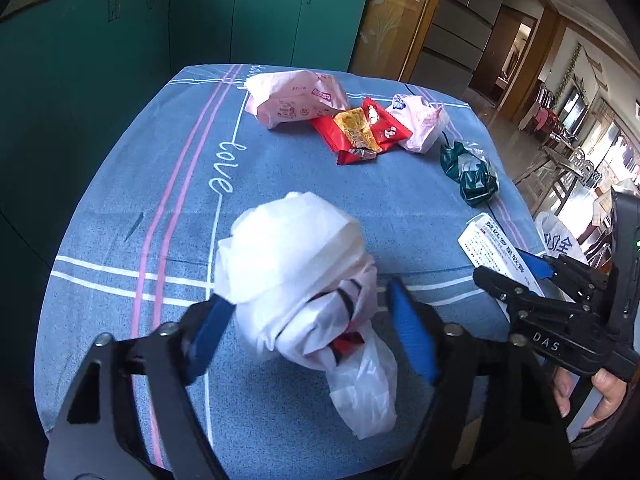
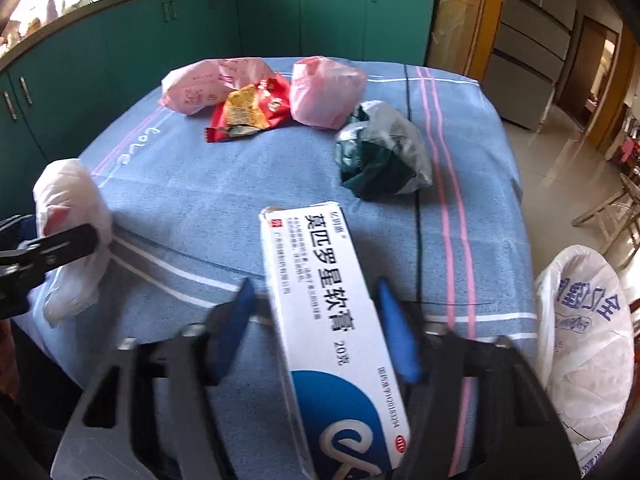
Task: Collect trash
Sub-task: 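Grasp the white plastic bag bundle with the left gripper, then carry the white bag and ointment box over the trash bin and release both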
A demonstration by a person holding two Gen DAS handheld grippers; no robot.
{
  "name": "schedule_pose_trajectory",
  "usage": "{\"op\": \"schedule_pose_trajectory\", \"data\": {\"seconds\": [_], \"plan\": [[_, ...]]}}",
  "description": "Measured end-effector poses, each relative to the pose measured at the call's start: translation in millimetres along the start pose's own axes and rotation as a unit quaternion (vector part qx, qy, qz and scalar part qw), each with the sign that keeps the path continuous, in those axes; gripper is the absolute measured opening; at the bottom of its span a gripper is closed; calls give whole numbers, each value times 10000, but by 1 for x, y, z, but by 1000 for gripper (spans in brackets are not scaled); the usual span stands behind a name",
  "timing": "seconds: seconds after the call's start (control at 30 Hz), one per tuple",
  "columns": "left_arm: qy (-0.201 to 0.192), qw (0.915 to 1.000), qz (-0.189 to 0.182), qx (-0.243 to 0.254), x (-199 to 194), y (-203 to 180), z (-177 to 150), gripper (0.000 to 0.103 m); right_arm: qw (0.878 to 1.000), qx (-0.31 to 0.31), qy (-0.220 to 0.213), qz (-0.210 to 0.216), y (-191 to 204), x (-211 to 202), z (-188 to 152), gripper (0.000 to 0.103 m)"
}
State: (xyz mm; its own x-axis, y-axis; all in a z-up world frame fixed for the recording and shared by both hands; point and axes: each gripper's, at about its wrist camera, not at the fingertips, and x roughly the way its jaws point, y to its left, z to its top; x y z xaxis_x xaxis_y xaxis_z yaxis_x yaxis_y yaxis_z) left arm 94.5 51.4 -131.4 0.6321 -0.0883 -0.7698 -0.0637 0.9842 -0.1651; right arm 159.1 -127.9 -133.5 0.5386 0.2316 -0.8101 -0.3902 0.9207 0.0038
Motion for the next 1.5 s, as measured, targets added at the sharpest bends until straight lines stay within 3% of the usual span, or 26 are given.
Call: {"op": "schedule_pose_trajectory", "data": {"seconds": [0.1, 0.3, 0.73, 1.03, 1.17, 1.33, 1.5], "plan": [[58, 10000, -31, 18, 2, -1, -2, 53, 9999, -82, 3, 83, 4, -3, -1, 41], [-74, 9999, -105, 86, -10, -5, -1, 43, 9997, -37, -109, 202, 4, -11, 0, 40], [-526, 9979, -281, 240, -40, -24, 12, 42, 9957, 318, -868, 111, -31, -66, 5, 39], [-608, 9939, -671, 628, -46, -71, 26, 42, 9810, 1193, -1494, -332, -112, -123, -19, 39], [-566, 9905, -860, 907, -45, -99, 26, 42, 9743, 1801, -1353, 81, -142, -115, -34, 39], [-572, 9880, -849, 1154, -48, -114, 25, 42, 9734, 1701, -1535, 44, -138, -117, -37, 39], [-545, 9827, -1149, 1347, -44, -145, 32, 42, 9591, 1940, -1994, -521, -169, -160, -45, 39]]}}
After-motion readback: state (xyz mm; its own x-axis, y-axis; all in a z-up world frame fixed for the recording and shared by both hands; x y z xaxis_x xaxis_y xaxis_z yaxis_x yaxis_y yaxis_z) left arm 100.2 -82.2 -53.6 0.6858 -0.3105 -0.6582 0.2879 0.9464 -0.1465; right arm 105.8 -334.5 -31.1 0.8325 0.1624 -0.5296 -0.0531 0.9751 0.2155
